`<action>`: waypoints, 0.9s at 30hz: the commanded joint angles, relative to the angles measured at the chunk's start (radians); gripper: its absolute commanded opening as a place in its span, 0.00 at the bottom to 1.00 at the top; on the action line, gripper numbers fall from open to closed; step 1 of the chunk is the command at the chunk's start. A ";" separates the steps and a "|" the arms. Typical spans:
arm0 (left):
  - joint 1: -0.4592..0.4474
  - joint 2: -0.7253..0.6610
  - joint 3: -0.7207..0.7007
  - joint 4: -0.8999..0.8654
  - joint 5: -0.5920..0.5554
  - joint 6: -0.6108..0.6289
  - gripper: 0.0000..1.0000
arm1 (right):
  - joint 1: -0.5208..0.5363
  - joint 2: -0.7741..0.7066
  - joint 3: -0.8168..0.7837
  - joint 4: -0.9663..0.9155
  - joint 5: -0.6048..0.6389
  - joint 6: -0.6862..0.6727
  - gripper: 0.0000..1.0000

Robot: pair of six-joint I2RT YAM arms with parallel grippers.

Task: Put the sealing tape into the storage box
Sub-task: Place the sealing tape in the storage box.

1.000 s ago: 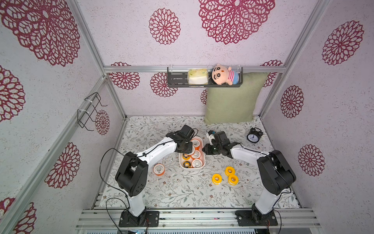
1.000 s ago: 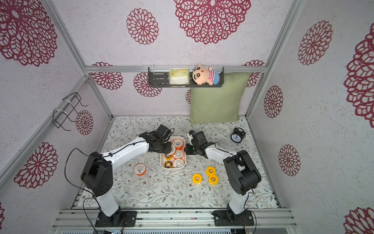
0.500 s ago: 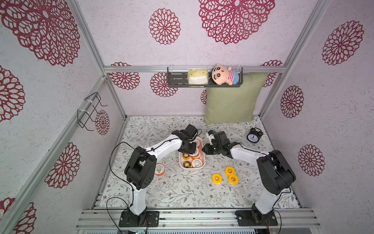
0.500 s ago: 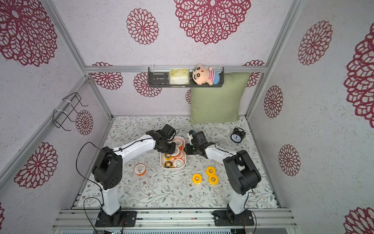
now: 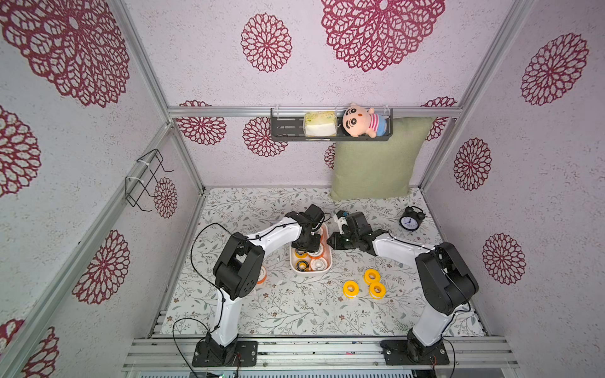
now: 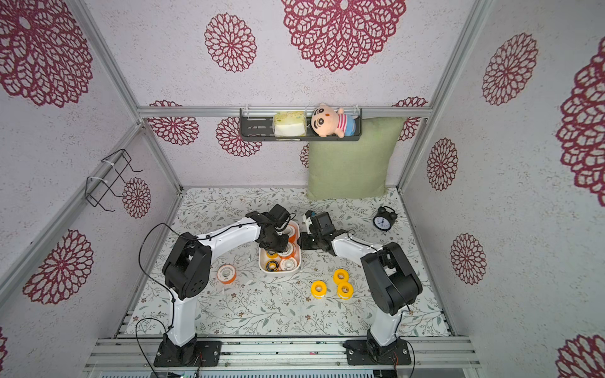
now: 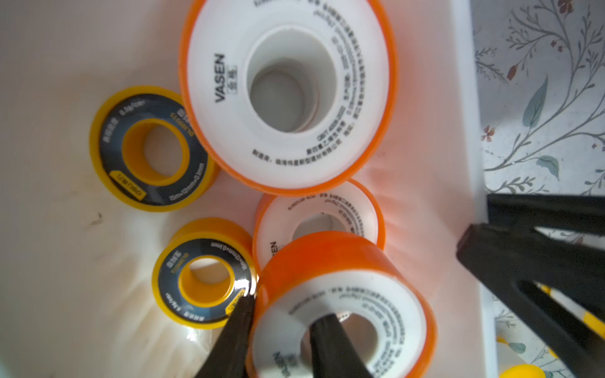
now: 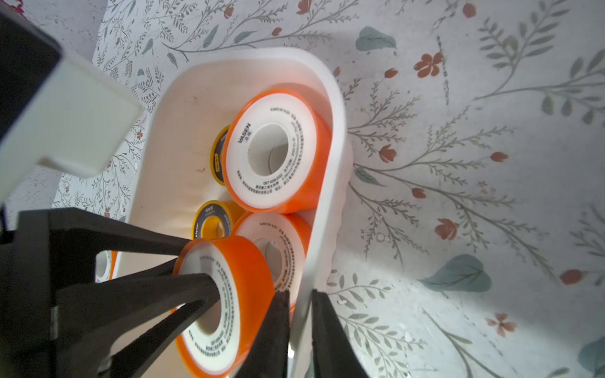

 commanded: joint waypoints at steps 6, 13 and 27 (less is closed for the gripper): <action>-0.009 0.033 0.056 -0.014 -0.031 0.015 0.21 | -0.002 -0.008 0.009 -0.007 -0.013 -0.006 0.19; -0.008 0.048 0.079 -0.024 -0.039 0.016 0.21 | -0.002 -0.010 0.012 -0.016 -0.013 -0.009 0.19; -0.009 0.068 0.096 -0.029 -0.043 0.021 0.28 | -0.003 -0.008 0.012 -0.021 -0.013 -0.012 0.20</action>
